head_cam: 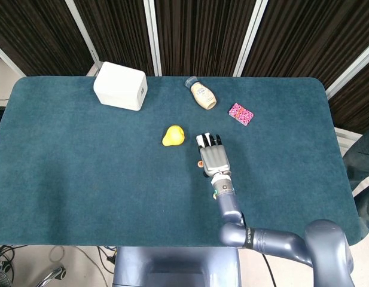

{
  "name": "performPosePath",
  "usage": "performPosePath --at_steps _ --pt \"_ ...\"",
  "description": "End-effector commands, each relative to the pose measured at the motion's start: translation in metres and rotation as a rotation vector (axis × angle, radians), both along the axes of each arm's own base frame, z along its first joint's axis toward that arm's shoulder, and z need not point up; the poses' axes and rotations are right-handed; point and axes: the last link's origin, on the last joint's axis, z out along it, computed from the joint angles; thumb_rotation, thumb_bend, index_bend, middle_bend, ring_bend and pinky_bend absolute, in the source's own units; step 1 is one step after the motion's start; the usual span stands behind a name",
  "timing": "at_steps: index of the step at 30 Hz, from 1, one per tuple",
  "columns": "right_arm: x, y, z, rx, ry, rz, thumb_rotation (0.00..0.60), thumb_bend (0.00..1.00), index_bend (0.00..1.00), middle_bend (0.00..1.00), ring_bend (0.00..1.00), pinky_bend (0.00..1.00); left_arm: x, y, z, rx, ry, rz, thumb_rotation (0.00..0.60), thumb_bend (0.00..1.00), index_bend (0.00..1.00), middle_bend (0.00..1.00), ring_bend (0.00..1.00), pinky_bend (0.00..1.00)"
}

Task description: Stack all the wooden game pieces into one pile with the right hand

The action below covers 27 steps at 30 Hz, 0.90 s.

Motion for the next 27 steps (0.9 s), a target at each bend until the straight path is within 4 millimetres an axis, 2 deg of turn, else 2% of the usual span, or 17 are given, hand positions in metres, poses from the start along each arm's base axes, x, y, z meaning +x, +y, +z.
performPosePath --at_steps 1,12,27 --pt "0.0 -0.001 -0.006 0.002 -0.003 -0.004 0.6 0.23 0.38 0.0 0.0 0.0 0.0 0.0 0.0 0.0 0.0 0.0 0.6 0.09 0.0 0.0 0.0 0.08" --pt "-0.002 -0.005 -0.017 -0.021 0.021 -0.015 0.6 0.32 0.42 0.0 0.0 0.0 0.0 0.0 0.0 0.001 0.003 0.0 0.6 0.09 0.0 0.0 0.0 0.08" --pt "-0.01 -0.007 -0.025 -0.019 0.021 -0.035 0.6 0.32 0.45 0.0 0.0 0.0 0.0 0.0 0.0 0.002 0.005 0.003 0.6 0.09 0.0 0.0 0.0 0.08"
